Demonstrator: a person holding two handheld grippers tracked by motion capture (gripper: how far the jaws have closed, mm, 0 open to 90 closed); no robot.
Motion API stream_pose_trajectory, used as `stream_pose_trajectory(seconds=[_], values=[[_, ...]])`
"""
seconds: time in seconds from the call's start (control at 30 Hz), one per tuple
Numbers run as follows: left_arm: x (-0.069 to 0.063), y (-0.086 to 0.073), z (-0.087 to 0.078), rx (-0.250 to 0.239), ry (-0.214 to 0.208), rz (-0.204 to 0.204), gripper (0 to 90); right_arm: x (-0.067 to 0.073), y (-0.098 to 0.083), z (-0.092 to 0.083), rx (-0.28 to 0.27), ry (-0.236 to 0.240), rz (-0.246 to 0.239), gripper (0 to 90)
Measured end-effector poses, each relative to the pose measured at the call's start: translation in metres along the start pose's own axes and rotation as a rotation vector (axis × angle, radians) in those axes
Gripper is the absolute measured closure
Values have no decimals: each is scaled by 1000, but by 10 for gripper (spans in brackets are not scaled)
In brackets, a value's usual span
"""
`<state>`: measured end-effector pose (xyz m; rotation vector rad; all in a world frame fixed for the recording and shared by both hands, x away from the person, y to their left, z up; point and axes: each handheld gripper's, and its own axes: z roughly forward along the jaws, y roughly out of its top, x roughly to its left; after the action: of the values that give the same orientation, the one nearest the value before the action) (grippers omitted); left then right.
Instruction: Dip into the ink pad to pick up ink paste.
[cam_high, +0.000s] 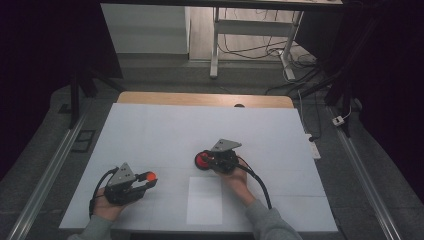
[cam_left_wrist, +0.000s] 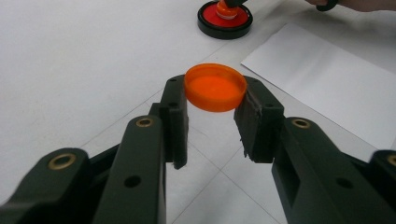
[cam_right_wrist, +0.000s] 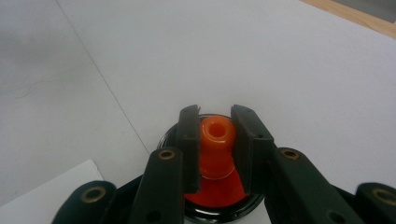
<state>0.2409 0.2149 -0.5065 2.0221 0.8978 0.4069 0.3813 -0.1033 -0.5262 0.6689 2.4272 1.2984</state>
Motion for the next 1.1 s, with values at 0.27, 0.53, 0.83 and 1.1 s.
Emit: stream_pose_trajectory(seconds=[0.27, 0.53, 0.83, 1.1], values=[[0, 0, -2, -7, 3, -5, 652, 2, -1, 0, -6, -16, -15, 728], [0, 0, -1, -2, 2, -4, 652, 3, -2, 0, -12, -17, -14, 727], [0, 1, -2, -7, 3, -5, 652, 2, -2, 0, -13, -17, -7, 727], [0, 0, -2, -9, 3, -5, 651, 2, -3, 0, -33, -21, 26, 724]])
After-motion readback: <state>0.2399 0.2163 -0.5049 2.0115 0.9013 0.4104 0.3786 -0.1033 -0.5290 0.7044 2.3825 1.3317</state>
